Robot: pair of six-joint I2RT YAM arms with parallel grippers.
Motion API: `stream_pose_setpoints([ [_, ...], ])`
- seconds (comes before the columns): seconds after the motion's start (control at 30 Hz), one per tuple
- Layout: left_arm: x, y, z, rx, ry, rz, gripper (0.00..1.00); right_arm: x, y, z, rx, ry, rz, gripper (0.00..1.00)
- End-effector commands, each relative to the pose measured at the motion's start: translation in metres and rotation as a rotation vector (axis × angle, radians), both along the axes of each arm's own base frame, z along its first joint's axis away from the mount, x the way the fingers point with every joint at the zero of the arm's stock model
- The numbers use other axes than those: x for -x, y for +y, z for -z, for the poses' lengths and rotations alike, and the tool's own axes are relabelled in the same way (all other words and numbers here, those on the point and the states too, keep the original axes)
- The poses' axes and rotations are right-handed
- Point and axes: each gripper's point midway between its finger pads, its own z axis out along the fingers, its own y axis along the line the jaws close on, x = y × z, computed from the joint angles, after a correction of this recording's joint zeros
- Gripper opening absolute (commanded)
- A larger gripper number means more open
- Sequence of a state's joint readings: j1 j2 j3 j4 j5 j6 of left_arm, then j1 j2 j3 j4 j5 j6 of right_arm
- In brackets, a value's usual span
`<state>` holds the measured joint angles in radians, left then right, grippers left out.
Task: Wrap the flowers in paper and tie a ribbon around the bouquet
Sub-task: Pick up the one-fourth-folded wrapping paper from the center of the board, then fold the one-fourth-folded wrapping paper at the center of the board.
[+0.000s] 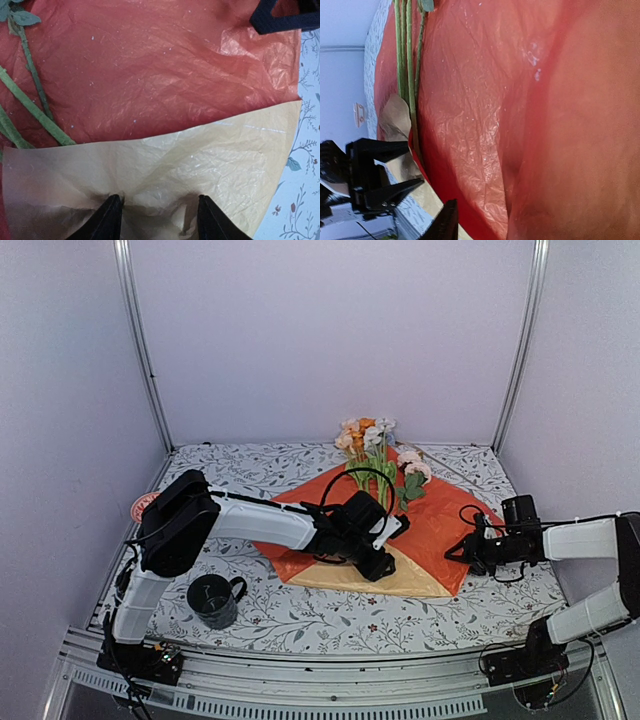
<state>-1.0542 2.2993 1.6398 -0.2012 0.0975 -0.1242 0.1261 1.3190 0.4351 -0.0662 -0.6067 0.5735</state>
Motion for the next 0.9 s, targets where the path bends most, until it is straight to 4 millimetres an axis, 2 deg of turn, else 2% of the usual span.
stream_pose_setpoints([
  [0.0, -0.013, 0.035, 0.052, -0.143, 0.057, -0.07, 0.53, -0.009, -0.007, -0.003, 0.061, 0.006, 0.044, 0.18],
  [0.03, -0.013, 0.035, 0.052, -0.144, 0.056, -0.074, 0.53, -0.011, -0.009, -0.007, 0.08, 0.001, 0.049, 0.11],
  [0.17, -0.016, 0.035, 0.057, -0.151, 0.053, -0.09, 0.54, -0.015, -0.007, -0.03, 0.136, -0.034, 0.037, 0.07],
  [0.43, -0.017, 0.041, 0.075, -0.176, 0.084, -0.107, 0.54, -0.012, 0.036, -0.068, 0.124, -0.047, -0.112, 0.03],
  [0.67, -0.017, 0.046, 0.084, -0.175, 0.112, -0.119, 0.53, -0.02, 0.07, -0.111, 0.097, -0.122, -0.174, 0.03],
  [0.87, -0.017, 0.048, 0.087, -0.159, 0.137, -0.122, 0.53, -0.031, 0.103, -0.126, 0.067, -0.151, -0.21, 0.07],
])
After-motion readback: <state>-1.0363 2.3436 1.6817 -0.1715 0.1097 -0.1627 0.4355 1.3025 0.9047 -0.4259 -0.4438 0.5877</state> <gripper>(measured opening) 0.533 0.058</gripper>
